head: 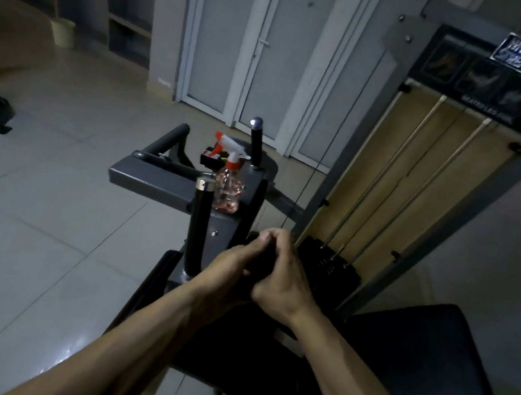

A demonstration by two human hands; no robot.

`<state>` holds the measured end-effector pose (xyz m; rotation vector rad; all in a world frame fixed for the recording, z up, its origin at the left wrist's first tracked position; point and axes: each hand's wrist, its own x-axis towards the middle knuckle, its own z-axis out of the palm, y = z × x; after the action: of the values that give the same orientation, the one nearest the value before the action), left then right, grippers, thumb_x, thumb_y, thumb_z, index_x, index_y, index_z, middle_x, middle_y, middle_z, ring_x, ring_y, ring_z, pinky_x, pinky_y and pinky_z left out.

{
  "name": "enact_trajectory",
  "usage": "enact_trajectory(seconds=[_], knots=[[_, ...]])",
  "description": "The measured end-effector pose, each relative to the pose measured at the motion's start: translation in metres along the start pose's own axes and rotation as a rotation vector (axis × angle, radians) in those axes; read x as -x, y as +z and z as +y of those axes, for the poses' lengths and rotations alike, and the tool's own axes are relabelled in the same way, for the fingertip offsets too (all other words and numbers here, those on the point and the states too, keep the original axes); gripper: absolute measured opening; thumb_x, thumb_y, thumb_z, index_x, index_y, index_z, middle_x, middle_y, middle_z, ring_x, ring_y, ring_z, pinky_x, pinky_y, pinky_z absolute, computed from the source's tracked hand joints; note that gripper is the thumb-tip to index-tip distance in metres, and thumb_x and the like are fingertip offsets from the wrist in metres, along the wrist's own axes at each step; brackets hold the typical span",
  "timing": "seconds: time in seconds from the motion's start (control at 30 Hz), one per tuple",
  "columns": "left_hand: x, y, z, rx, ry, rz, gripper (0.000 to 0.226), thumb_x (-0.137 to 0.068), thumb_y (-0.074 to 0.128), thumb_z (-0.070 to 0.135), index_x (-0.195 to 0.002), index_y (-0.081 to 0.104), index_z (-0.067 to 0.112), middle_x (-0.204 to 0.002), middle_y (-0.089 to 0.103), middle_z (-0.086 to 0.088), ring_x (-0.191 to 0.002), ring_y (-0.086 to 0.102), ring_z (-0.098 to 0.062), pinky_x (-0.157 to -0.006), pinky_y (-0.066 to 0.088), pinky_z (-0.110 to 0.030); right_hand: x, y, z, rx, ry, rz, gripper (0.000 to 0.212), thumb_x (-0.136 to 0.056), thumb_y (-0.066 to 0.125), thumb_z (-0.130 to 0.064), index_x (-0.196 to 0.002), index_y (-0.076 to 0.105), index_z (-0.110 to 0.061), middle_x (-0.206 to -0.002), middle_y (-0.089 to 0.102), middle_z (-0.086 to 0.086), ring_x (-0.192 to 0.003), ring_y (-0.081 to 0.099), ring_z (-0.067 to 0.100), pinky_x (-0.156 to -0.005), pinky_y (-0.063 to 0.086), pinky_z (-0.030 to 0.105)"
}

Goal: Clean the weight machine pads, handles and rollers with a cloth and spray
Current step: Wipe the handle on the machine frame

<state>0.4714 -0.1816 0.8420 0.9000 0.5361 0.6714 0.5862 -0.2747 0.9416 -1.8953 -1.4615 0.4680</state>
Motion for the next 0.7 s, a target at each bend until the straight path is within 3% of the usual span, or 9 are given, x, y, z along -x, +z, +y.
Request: enact_trajectory(seconds=[0.07, 0.13, 0.2, 0.27, 0.37, 0.47, 0.53, 0.6, 0.7], knots=[[0.02, 0.041, 0.035, 0.094, -0.093, 0.0, 0.038, -0.094, 0.07, 0.045, -0.119, 0.073, 0.017, -0.103, 0.078, -0.001, -0.095, 0.075, -0.015, -0.084, 0.055, -0.039, -0.012, -0.003, 0.01, -0.039, -0.027, -0.147, 0.09, -0.066, 0.078, -0.021, -0.146, 0.039, -0.032, -0.143, 0.048, -0.007, -0.135, 0.047, 0.01, -0.112, 0.046, 0.033], [0.025, 0.066, 0.073, 0.028, -0.178, 0.251, 0.023, -0.102, 0.061, 0.027, -0.114, 0.072, 0.01, -0.097, 0.079, -0.009, -0.09, 0.077, -0.02, -0.073, 0.06, -0.032, -0.027, -0.01, 0.019, -0.258, -0.012, -0.33, 0.097, -0.07, 0.071, -0.02, -0.159, 0.034, -0.021, -0.158, 0.039, -0.006, -0.147, 0.036, 0.005, -0.122, 0.032, 0.027], [0.003, 0.062, 0.07, 0.084, -0.126, 0.315, 0.021, -0.104, 0.057, 0.025, -0.115, 0.07, 0.013, -0.097, 0.079, -0.009, -0.088, 0.078, -0.023, -0.073, 0.061, -0.036, -0.046, -0.019, 0.029, -0.557, 0.051, -0.388, 0.079, -0.076, 0.061, -0.015, -0.154, 0.046, -0.015, -0.155, 0.049, -0.004, -0.144, 0.043, 0.005, -0.12, 0.034, 0.027], [-0.018, 0.059, 0.07, 0.024, -0.116, 0.41, 0.021, -0.105, 0.055, 0.027, -0.117, 0.07, 0.017, -0.1, 0.079, -0.007, -0.093, 0.077, -0.024, -0.085, 0.06, -0.042, -0.077, -0.023, 0.041, -0.738, 0.143, -0.284, 0.052, -0.088, 0.052, -0.012, -0.139, 0.062, -0.019, -0.144, 0.062, -0.003, -0.136, 0.054, 0.008, -0.12, 0.036, 0.033], [-0.061, 0.057, 0.069, -0.013, -0.059, 0.627, 0.033, -0.094, 0.06, 0.04, -0.122, 0.067, 0.025, -0.104, 0.078, -0.004, -0.098, 0.075, -0.026, -0.098, 0.056, -0.048, -0.138, -0.017, 0.062, -0.664, 0.256, -0.16, 0.034, -0.101, 0.056, -0.007, -0.129, 0.066, -0.023, -0.134, 0.068, 0.0, -0.125, 0.062, 0.011, -0.114, 0.044, 0.035], [-0.107, 0.047, 0.06, 0.012, 0.036, 0.834, 0.043, -0.08, 0.062, 0.042, -0.116, 0.07, 0.02, -0.105, 0.076, -0.006, -0.1, 0.073, -0.028, -0.101, 0.054, -0.052, -0.196, -0.006, 0.079, -0.577, 0.212, -0.253, 0.045, -0.097, 0.065, -0.005, -0.14, 0.058, -0.016, -0.138, 0.062, 0.003, -0.131, 0.057, 0.014, -0.109, 0.046, 0.028], [-0.121, 0.046, 0.064, 0.067, 0.043, 0.922, 0.042, -0.075, 0.064, 0.043, -0.108, 0.073, 0.019, -0.102, 0.076, -0.008, -0.097, 0.074, -0.029, -0.092, 0.059, -0.051, -0.227, 0.004, 0.083, -0.565, 0.147, -0.304, 0.055, -0.095, 0.07, -0.008, -0.146, 0.053, -0.014, -0.143, 0.057, 0.003, -0.135, 0.053, 0.013, -0.113, 0.043, 0.03], [-0.129, 0.056, 0.073, 0.146, 0.057, 0.994, 0.031, -0.088, 0.062, 0.035, -0.112, 0.071, 0.017, -0.107, 0.073, -0.012, -0.095, 0.072, -0.029, -0.067, 0.062, -0.038, -0.254, 0.012, 0.082, -0.575, 0.084, -0.358, 0.061, -0.09, 0.076, -0.014, -0.146, 0.053, -0.015, -0.141, 0.058, 0.001, -0.132, 0.055, 0.012, -0.112, 0.045, 0.031], [-0.134, 0.062, 0.076, 0.205, 0.096, 1.06, 0.026, -0.1, 0.056, 0.021, -0.119, 0.066, 0.007, -0.111, 0.069, -0.017, -0.089, 0.068, -0.027, -0.04, 0.051, -0.023, -0.28, 0.029, 0.074, -0.589, 0.019, -0.457, 0.032, -0.088, 0.08, -0.01, -0.114, 0.066, -0.023, -0.103, 0.072, -0.008, -0.092, 0.068, 0.002, -0.082, 0.054, 0.022]])
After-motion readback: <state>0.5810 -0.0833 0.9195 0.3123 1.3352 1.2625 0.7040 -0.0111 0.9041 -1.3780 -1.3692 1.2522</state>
